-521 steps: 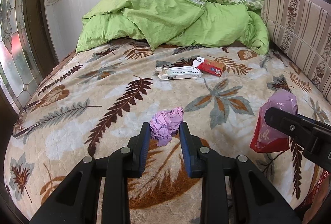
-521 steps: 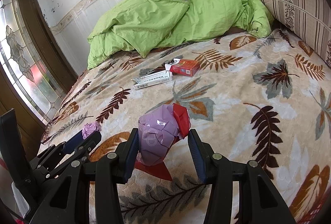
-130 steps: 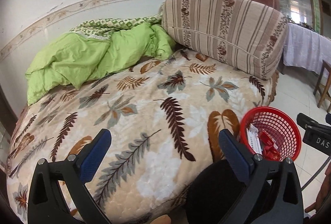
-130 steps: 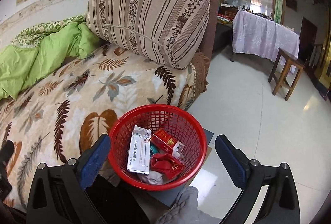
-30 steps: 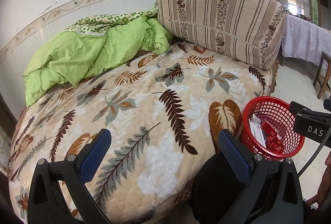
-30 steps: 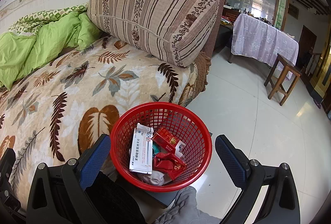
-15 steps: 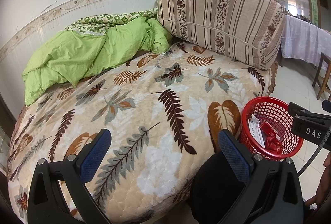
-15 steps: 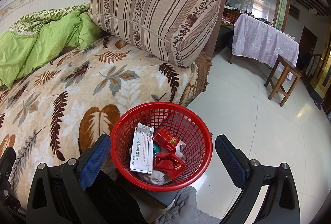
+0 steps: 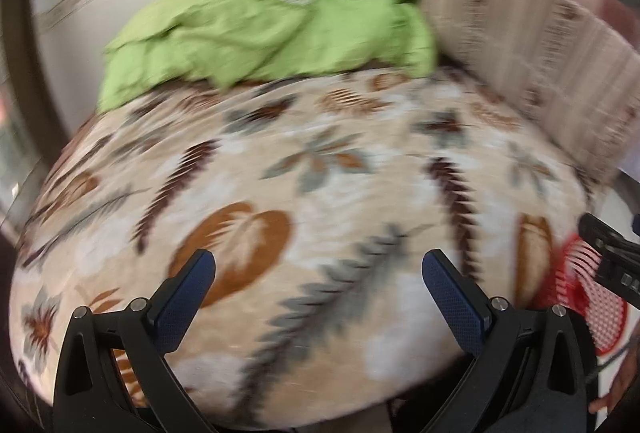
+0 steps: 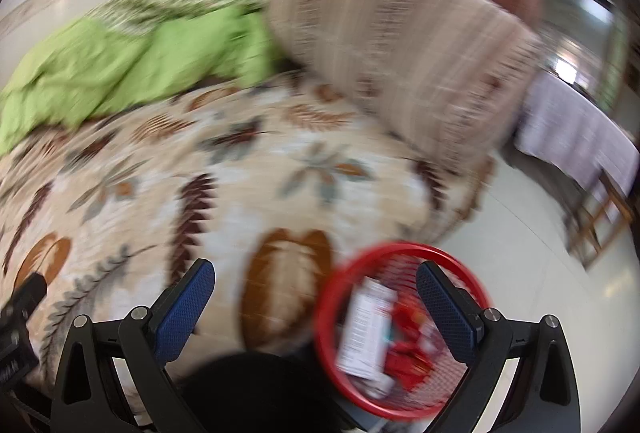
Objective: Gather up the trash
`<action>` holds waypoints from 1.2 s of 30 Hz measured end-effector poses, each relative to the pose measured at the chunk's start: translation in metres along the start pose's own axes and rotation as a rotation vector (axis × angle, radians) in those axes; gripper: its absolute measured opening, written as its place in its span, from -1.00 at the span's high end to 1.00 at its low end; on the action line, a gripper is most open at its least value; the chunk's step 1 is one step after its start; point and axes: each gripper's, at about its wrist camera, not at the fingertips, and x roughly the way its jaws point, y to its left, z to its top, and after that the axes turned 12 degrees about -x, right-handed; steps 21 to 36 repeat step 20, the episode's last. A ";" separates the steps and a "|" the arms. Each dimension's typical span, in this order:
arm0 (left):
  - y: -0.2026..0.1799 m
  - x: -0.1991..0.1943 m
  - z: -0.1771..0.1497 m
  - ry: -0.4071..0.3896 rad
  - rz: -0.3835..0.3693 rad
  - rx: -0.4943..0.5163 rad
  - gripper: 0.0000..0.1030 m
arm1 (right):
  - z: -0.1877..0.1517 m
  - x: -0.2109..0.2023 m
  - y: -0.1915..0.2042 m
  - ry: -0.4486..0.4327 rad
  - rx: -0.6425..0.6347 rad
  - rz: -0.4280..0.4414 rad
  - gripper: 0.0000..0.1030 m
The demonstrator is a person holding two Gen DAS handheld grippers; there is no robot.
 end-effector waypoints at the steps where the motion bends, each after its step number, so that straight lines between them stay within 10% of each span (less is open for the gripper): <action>1: 0.011 0.010 0.003 0.015 0.050 -0.031 -1.00 | 0.010 0.012 0.016 0.013 -0.030 0.052 -0.97; 7: 0.071 0.065 0.016 0.098 0.259 -0.170 -1.00 | 0.047 0.080 0.104 0.098 -0.108 0.213 -0.97; 15: 0.112 0.127 0.035 0.245 0.151 -0.294 -1.00 | 0.075 0.169 0.200 0.222 -0.215 0.254 -0.97; 36: 0.120 0.148 0.041 0.218 0.198 -0.263 -1.00 | 0.077 0.181 0.211 0.162 -0.178 0.250 -0.98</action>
